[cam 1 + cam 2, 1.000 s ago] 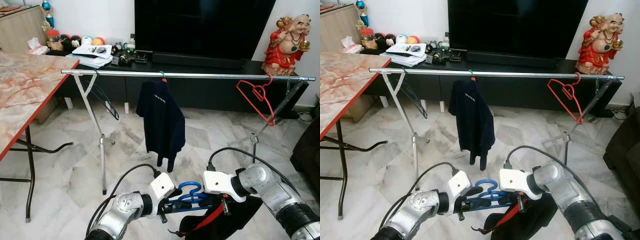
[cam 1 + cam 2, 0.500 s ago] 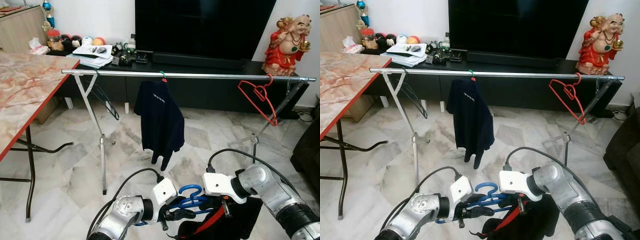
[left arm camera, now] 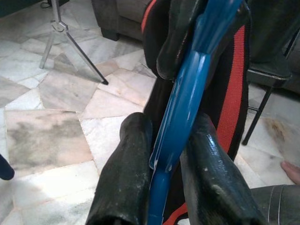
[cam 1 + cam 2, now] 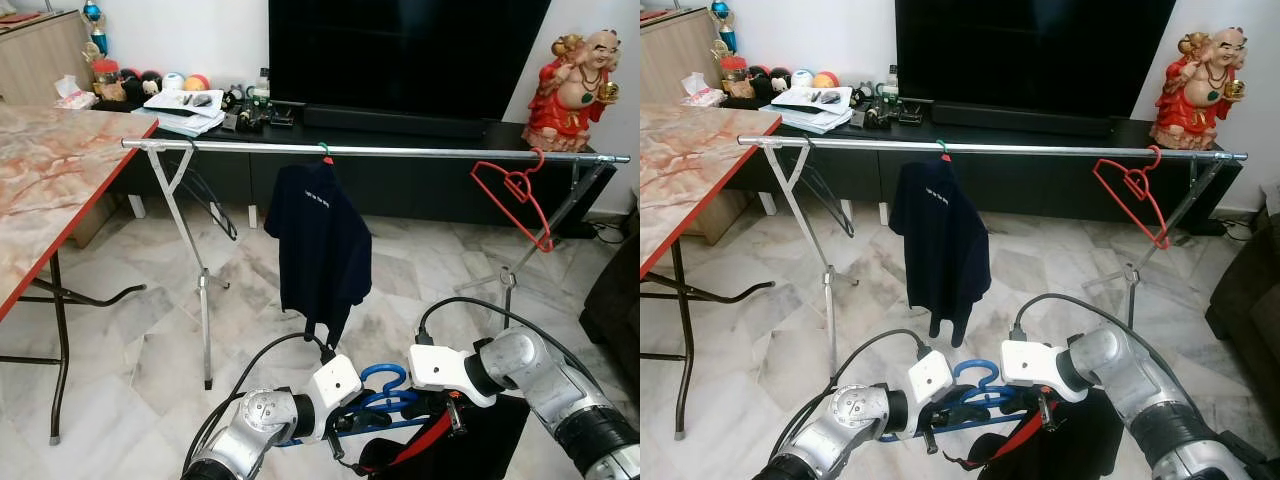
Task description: Hang hanger
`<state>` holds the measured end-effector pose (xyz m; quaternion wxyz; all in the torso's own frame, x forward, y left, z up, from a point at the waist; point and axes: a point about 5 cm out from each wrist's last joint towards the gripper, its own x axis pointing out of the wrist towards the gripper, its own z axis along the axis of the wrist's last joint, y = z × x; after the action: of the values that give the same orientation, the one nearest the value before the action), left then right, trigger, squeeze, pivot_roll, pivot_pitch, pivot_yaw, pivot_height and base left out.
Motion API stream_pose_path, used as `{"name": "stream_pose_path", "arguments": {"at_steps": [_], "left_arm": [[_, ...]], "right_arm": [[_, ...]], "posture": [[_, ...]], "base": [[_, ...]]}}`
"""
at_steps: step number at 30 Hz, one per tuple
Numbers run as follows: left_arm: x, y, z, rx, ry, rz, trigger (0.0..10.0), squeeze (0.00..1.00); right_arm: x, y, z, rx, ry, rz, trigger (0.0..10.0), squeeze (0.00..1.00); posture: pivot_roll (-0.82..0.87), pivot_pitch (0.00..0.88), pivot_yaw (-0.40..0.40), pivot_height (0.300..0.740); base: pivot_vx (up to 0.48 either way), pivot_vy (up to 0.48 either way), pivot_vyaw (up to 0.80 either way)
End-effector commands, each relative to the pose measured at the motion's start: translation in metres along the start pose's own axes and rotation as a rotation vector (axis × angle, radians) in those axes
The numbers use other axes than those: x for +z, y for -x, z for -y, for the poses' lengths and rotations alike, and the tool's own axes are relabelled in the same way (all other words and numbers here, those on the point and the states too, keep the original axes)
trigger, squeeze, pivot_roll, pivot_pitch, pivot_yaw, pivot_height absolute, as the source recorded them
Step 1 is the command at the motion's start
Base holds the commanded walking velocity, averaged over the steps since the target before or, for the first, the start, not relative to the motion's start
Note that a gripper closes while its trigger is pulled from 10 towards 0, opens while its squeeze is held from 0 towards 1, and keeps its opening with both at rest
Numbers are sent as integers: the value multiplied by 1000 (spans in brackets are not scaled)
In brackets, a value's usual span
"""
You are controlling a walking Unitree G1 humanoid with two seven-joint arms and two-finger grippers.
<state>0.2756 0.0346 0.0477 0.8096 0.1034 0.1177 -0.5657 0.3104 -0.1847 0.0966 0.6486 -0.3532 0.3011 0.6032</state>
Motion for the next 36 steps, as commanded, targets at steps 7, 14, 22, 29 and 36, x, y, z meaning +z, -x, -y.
{"name": "stream_pose_path", "arguments": {"at_steps": [7,14,22,29,36], "left_arm": [[2,-12,14,-64,1,10,0,0],[4,-13,14,-58,9,31,0,0],[7,-15,14,-64,11,57,0,0],[7,-15,14,-68,10,61,0,0],[7,-15,15,-72,7,60,0,0]], "right_arm": [[13,6,7,-43,37,50,10000,0],[13,5,7,-42,38,49,10000,0],[15,7,9,-45,42,52,10000,0],[18,8,9,-31,51,64,10000,235],[20,9,9,-26,59,68,10000,1000]], "posture": [[-96,0,-98,740],[-96,0,-98,740],[-97,0,-100,740],[-97,0,-101,740],[-96,0,-97,740]], "base": [[0,0,0],[0,0,0],[0,0,0],[0,0,0],[0,0,0]]}}
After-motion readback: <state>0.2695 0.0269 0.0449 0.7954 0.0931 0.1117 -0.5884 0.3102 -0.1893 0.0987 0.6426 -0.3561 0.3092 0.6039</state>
